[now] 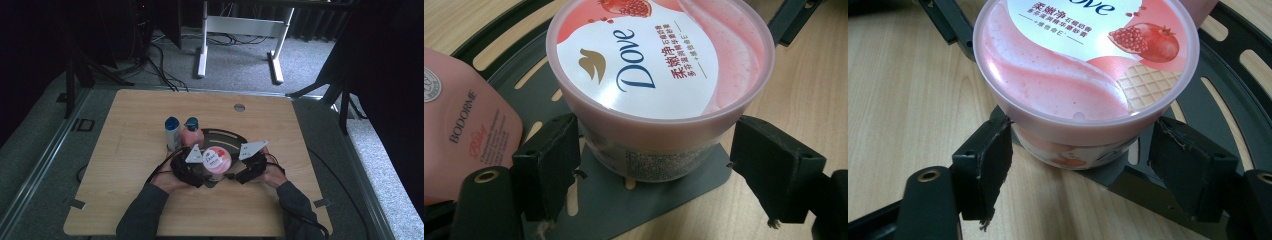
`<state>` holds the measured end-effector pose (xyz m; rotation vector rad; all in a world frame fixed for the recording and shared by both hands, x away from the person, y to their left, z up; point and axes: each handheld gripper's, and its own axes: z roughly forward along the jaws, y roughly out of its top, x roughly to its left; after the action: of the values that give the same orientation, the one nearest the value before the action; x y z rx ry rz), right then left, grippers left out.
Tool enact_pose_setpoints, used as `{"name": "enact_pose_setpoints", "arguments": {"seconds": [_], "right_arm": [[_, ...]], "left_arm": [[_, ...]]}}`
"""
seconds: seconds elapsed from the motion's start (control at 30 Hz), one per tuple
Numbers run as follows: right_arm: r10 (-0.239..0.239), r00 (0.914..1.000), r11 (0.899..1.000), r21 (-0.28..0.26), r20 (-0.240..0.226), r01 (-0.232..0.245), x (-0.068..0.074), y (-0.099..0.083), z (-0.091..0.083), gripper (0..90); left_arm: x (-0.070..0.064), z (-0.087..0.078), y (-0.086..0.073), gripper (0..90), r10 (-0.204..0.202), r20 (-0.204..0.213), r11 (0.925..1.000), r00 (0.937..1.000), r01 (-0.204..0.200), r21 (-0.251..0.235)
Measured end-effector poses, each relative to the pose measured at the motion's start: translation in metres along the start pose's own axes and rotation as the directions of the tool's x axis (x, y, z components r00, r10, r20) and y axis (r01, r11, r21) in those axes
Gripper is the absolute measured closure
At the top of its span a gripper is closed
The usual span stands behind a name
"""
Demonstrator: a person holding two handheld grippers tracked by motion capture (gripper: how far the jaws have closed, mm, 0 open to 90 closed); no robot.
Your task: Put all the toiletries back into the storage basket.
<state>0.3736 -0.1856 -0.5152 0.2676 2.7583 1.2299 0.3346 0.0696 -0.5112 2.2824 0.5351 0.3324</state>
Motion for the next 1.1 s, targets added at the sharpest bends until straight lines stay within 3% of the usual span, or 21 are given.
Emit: {"name": "enact_pose_setpoints", "arguments": {"seconds": [0.33, 0.6, 1.1], "right_arm": [[0.022, 0.9997, 1.0, 0.0, 0.012, -0.022, -0.007, -0.001, 0.003, 25.6], [0.03, 0.9994, 0.999, 0.014, 0.016, -0.03, -0.014, -0.002, 0.006, 25.7], [0.047, 0.9988, 0.998, 0.036, 0.018, -0.047, -0.031, 0.002, 0.01, 26.5]], "left_arm": [[0.006, 0.006, 0.001, 20.7, -0.024, -0.002, 0.9997, 0.9997, 0.024, 0.003], [0.01, 0.012, 0.004, 20.7, -0.018, -0.018, 0.9997, 0.9997, 0.018, 0.018], [0.021, 0.02, 0.006, 20.7, -0.07, -0.047, 0.9976, 0.9965, 0.07, 0.003]]}}
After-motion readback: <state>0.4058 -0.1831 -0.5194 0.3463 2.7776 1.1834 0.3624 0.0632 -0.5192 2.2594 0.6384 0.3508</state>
